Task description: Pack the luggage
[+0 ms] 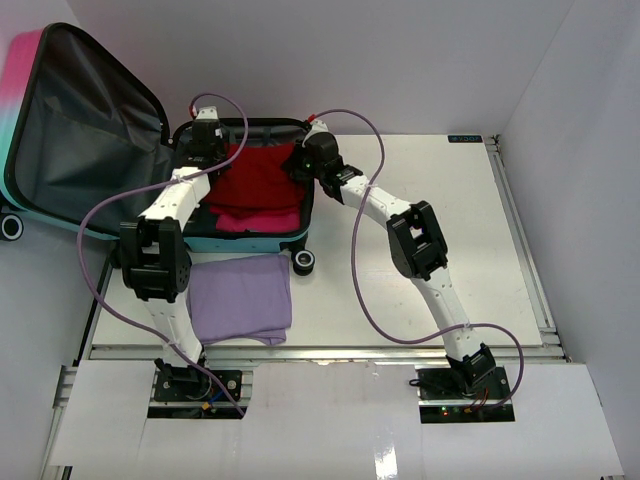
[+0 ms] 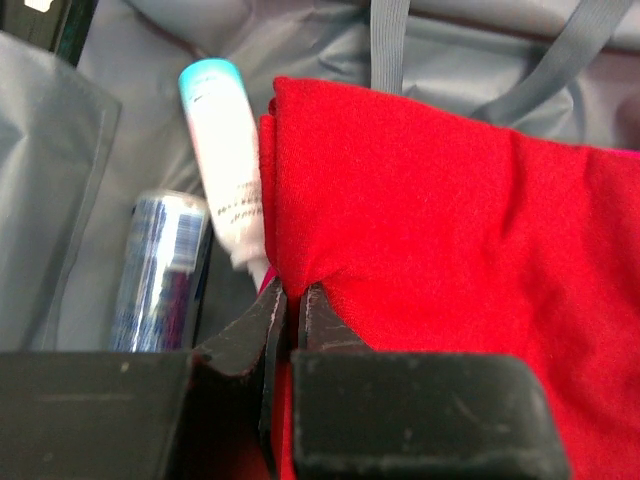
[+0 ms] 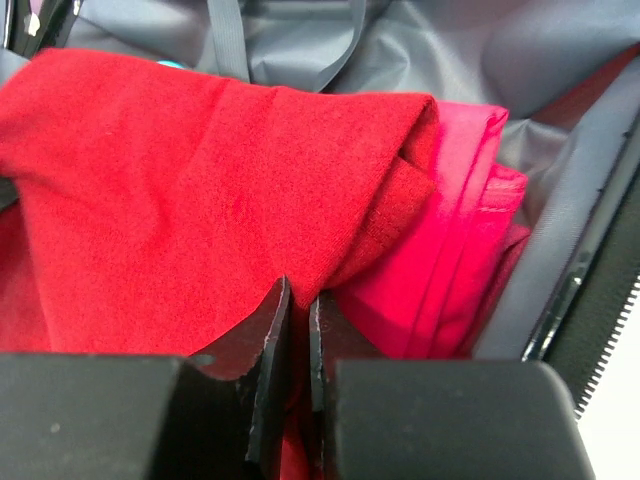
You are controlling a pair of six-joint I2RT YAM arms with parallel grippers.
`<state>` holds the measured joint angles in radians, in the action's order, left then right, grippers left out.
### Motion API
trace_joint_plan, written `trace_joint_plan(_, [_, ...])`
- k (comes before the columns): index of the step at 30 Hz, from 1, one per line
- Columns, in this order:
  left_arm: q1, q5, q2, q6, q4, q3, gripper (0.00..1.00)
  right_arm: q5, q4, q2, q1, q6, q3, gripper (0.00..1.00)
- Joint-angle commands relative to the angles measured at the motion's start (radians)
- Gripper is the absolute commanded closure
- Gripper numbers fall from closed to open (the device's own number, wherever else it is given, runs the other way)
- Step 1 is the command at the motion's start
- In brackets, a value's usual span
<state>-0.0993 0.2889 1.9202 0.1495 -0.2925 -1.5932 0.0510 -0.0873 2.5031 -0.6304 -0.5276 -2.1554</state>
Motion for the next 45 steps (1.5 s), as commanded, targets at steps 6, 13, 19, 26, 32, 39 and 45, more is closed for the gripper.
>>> trace_joint_plan(6, [0.015, -0.019, 0.064, -0.024, 0.149, 0.015, 0.99, -0.089, -0.127, -0.066, 0.015, 0.018, 0.031, 0.92])
trace_joint_plan(13, [0.017, 0.027, 0.075, -0.019, 0.128, -0.036, 0.43, -0.048, -0.122, -0.046, 0.034, 0.034, -0.001, 0.8])
trace_joint_plan(19, [0.025, 0.062, 0.023, 0.01, 0.057, -0.166, 0.3, 0.008, -0.085, -0.117, 0.042, 0.115, 0.021, 0.47])
trace_joint_plan(26, [0.024, 0.014, 0.029, 0.092, 0.014, -0.26, 0.58, 0.01, -0.038, -0.218, 0.044, 0.213, 0.085, 0.53])
trace_joint_plan(32, [0.024, -0.016, 0.111, 0.132, 0.022, -0.252, 1.0, 0.109, -0.034, -0.178, 0.037, 0.221, 0.071, 0.83])
trace_joint_plan(39, [0.029, 0.009, 0.226, 0.157, 0.067, -0.236, 1.0, 0.133, -0.106, -0.146, 0.034, 0.209, 0.149, 0.84])
trace_joint_plan(45, [0.029, 0.013, 0.291, 0.128, 0.111, -0.248, 1.0, 0.078, -0.071, -0.121, 0.036, 0.229, 0.133, 0.83])
